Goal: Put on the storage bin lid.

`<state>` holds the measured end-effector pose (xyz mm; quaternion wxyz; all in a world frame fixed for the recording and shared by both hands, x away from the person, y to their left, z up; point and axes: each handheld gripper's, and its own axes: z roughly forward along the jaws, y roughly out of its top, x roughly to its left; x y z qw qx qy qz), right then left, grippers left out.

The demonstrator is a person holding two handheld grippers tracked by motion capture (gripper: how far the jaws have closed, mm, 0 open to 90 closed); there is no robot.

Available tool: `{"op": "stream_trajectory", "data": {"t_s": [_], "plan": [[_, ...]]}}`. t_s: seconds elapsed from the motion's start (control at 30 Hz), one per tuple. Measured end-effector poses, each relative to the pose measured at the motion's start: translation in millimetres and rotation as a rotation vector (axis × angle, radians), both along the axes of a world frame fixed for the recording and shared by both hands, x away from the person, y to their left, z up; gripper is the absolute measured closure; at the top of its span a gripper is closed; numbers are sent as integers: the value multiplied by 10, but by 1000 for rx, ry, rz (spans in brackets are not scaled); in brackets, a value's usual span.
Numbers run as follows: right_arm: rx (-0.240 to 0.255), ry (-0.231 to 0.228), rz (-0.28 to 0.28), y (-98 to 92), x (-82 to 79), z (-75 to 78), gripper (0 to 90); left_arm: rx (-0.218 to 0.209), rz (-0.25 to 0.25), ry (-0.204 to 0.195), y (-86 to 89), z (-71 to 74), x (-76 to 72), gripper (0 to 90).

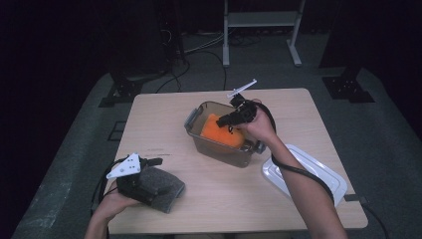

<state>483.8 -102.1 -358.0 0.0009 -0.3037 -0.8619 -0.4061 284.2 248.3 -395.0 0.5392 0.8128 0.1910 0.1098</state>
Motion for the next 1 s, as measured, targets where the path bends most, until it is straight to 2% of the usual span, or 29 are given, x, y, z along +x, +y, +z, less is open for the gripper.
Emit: {"op": "stream_trajectory", "data": {"t_s": [0.13, 0.17, 0.2, 0.37, 0.63, 1.0], "plan": [[-1, 5, -1, -2, -3, -4, 739, -1, 1, -1, 3, 2, -3, 26], [39, 9, 0, -33, -6, 19, 793, -2, 1, -1, 5, 2, -1, 25], [54, 9, -3, -46, -8, 38, 788, -1, 1, 0, 4, 1, -1, 26], [64, -13, 0, -97, -56, 151, 748, -4, -1, 2, -13, -3, -1, 26], [92, -35, 12, -213, -159, 234, 708, -2, 1, 3, -13, -6, -1, 25], [108, -62, 16, -551, -397, 335, 649, 4, -1, 3, -28, -13, -1, 26]]}}
